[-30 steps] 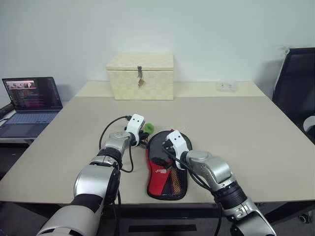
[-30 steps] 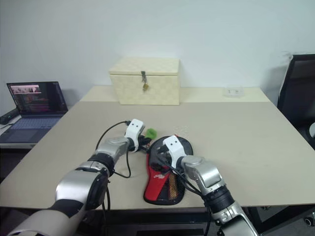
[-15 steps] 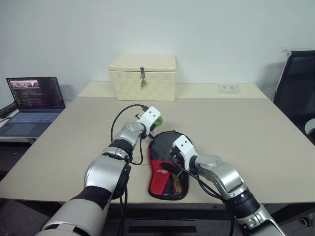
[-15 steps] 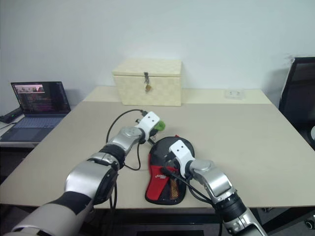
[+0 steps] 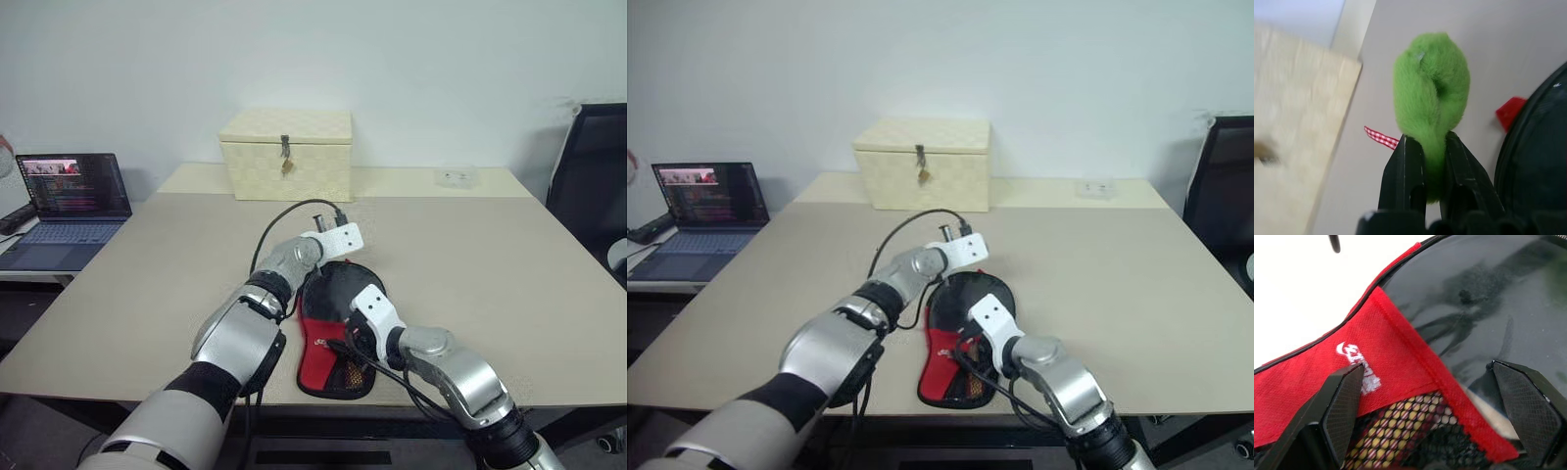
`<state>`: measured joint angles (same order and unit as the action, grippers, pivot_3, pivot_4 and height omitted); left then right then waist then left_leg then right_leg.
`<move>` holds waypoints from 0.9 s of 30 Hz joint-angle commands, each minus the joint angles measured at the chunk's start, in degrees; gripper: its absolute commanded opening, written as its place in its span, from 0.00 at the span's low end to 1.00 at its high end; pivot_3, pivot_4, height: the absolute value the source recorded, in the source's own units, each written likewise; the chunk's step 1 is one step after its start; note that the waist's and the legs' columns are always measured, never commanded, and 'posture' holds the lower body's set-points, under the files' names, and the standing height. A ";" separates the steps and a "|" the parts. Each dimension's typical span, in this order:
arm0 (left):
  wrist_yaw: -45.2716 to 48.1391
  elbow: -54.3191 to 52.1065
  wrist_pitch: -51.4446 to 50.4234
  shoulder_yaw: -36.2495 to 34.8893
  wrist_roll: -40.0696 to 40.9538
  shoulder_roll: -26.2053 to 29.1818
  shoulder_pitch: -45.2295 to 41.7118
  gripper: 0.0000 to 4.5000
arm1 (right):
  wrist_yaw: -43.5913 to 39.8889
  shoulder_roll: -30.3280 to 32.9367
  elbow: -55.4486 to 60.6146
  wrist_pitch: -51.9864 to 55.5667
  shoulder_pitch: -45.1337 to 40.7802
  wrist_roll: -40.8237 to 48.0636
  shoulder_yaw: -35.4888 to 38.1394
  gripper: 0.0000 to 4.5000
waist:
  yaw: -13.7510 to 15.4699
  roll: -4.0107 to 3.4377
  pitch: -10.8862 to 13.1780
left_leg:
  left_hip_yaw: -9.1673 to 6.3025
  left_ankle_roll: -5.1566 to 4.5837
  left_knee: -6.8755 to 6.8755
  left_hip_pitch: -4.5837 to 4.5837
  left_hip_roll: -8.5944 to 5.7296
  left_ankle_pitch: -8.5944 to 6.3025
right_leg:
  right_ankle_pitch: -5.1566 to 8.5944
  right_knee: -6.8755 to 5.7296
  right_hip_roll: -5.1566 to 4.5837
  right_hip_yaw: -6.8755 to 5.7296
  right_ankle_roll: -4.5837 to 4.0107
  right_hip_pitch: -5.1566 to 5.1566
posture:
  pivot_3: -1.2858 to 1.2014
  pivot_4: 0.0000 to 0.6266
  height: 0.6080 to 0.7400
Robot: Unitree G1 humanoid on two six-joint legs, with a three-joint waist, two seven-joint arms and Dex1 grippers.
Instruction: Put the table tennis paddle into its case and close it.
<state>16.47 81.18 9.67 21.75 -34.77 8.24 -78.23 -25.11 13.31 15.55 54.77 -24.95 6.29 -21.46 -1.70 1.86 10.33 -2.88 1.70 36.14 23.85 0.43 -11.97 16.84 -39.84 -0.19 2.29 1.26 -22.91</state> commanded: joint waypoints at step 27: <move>1.02 -1.34 18.20 10.35 -7.98 -9.54 -3.10 0.30 | -0.54 -1.72 -8.43 4.03 1.64 0.05 -3.95 1.00 | -0.27 0.01 -0.02 | 0.02 -0.01 -0.10 -0.75 -0.08 -0.01 | 0.04 0.22 0.06 -0.02 0.06 0.79 | 0.52 0.24 1.00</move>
<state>16.27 82.53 26.74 33.40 -44.73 -0.30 -80.58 -23.95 11.29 13.34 55.28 -25.83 5.63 -22.14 -1.97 1.87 10.31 -2.85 1.69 36.03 23.01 0.36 -11.98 16.88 -39.62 -0.12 2.30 1.31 -22.04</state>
